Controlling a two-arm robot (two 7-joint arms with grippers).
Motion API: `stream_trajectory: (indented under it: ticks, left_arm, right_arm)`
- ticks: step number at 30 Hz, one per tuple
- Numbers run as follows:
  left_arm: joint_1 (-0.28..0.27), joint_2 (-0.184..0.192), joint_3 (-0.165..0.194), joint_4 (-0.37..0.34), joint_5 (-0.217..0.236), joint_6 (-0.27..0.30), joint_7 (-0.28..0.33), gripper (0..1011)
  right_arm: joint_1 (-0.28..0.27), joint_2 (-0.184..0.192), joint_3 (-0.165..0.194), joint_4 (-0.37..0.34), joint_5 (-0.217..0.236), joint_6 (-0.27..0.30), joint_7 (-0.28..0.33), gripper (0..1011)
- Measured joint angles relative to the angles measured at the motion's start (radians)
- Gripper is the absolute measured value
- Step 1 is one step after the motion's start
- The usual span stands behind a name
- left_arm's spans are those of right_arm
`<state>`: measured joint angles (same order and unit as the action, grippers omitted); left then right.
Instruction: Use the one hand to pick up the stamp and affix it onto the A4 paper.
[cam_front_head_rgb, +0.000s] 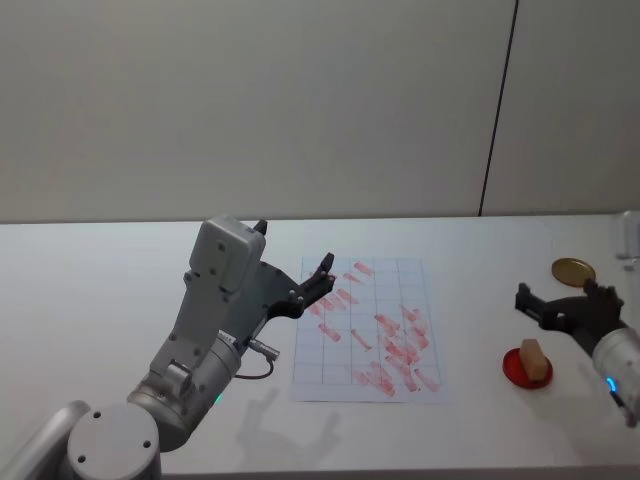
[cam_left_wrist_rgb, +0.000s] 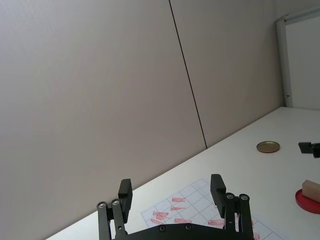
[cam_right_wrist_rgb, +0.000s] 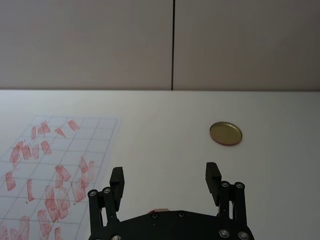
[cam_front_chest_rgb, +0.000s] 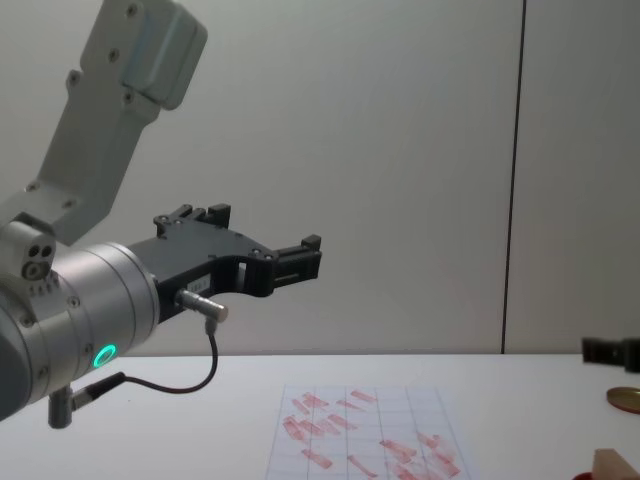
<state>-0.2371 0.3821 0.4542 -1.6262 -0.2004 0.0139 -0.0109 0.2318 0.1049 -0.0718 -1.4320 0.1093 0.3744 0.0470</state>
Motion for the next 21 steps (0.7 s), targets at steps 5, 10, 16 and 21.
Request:
stream_trajectory:
  ticks: [5,10,16,21]
  left_arm:
    - [0.000,0.000,0.000,0.000,0.000,0.000,0.000,993]
    - [0.000,0.000,0.000,0.000,0.000,0.000,0.000,993]
    - [0.000,0.000,0.000,0.000,0.000,0.000,0.000,993]
    - [0.000,0.000,0.000,0.000,0.000,0.000,0.000,993]
  right_arm:
    - [-0.029,0.012,0.008,-0.053,0.000,-0.033,0.007,999]
    - [-0.047,0.019,0.014,-0.088,0.000,-0.056,0.012,1000]
    - [-0.061,0.024,0.018,-0.113,-0.001,-0.071,0.016,1000]
    - [-0.067,0.027,0.019,-0.126,-0.001,-0.079,0.018,1000]
